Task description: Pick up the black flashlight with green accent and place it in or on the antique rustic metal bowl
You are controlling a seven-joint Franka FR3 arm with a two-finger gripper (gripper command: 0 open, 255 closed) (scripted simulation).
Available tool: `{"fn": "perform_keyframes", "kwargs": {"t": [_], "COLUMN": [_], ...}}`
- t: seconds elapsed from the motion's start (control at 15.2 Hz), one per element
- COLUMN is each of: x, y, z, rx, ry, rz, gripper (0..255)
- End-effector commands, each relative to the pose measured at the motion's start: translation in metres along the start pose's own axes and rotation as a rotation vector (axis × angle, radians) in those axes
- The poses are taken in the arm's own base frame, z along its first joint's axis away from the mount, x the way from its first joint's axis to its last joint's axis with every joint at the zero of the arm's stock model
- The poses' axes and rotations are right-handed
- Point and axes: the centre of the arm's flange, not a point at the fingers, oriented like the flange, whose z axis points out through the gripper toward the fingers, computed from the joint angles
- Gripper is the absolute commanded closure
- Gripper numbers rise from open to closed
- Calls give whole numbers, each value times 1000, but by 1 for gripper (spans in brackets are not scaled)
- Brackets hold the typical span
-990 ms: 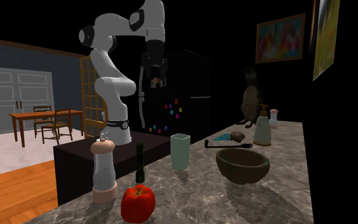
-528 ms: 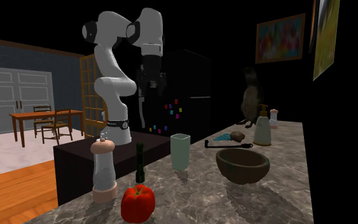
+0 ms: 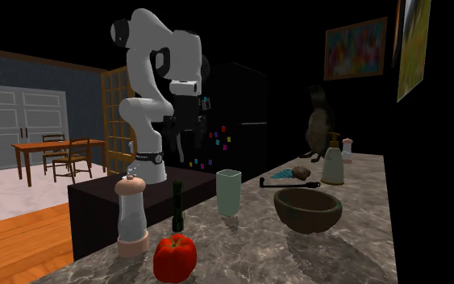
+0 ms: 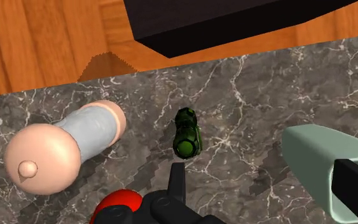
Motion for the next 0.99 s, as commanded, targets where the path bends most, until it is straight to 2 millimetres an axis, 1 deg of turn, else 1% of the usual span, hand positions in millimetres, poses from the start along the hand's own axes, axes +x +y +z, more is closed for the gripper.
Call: {"fn": "perform_keyframes", "kwargs": {"t": [0.0,0.33,0.79,0.92], "x": [9,29,28,28], "y": [13,48,47,47], "z": [20,73,110,113], "rx": [3,11,11,11], "ry": [-8,-32,-32,-32], "rz": [19,63,63,63], "gripper": [0,0,0,0]}}
